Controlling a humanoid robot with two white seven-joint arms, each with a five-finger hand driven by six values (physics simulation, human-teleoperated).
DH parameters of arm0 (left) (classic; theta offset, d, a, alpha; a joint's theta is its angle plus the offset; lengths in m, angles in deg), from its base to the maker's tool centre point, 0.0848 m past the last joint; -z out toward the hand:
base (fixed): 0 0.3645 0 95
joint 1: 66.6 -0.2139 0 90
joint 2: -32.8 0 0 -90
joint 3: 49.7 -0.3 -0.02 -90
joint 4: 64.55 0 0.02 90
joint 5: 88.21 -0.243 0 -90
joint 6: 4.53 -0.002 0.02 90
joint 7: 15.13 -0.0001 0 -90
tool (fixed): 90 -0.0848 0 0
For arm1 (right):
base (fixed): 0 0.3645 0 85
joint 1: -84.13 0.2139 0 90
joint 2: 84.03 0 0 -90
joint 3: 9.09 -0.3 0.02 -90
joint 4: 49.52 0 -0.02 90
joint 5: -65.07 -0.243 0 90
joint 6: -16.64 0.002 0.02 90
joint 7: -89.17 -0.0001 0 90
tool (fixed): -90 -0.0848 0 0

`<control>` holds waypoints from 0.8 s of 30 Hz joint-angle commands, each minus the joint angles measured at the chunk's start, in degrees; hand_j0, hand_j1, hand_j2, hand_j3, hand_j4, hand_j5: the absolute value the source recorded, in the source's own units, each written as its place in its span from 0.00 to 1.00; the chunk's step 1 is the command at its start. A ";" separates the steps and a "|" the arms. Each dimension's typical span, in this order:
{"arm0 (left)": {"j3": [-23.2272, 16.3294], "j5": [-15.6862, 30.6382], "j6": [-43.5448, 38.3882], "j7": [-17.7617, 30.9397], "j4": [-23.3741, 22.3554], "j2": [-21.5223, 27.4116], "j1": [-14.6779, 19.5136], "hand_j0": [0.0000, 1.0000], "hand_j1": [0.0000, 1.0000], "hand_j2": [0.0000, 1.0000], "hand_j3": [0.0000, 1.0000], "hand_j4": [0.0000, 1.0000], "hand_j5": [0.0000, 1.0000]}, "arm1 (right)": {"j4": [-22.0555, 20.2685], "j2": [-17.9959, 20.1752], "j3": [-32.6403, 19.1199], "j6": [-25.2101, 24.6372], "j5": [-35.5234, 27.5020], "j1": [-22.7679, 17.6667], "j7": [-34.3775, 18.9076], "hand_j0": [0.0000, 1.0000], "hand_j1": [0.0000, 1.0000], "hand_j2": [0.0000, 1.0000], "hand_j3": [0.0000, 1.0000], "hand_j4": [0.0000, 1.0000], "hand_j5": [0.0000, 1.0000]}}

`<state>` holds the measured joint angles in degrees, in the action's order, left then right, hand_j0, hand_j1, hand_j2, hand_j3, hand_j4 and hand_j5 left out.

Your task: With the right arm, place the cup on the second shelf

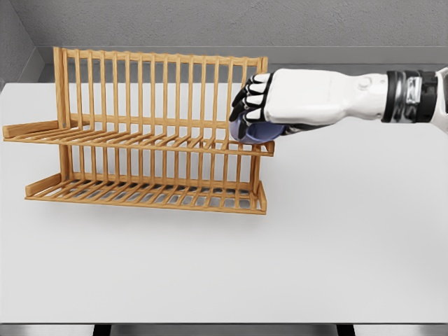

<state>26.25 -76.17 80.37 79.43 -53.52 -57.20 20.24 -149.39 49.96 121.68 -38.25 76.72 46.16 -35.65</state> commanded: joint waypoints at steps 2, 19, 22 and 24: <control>-0.01 0.00 0.08 0.01 -0.04 0.00 0.00 1.00 1.00 1.00 1.00 1.00 1.00 | 0.11 -0.05 0.53 -0.11 -0.31 0.00 -0.19 1.00 1.00 1.00 1.00 1.00 1.00; -0.01 0.00 -0.01 0.01 -0.04 0.00 0.00 1.00 1.00 1.00 1.00 1.00 1.00 | 14.00 7.51 -33.22 -0.11 -0.84 -21.52 -0.19 1.00 1.00 1.00 1.00 1.00 1.00; -0.01 0.09 -0.01 0.01 -0.04 0.00 0.00 1.00 1.00 1.00 1.00 1.00 1.00 | 13.65 0.57 -37.25 -0.11 -0.31 -34.36 -0.19 1.00 1.00 1.00 1.00 1.00 1.00; -0.01 0.00 0.08 0.01 -0.04 0.00 0.00 1.00 1.00 1.00 1.00 1.00 1.00 | 13.56 0.39 -40.33 -0.11 -0.31 -36.91 -0.19 1.00 1.00 1.00 1.00 1.00 1.00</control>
<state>26.25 -76.17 80.39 79.43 -53.52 -57.20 20.24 -136.59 51.59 85.08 -38.11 76.89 8.90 -35.88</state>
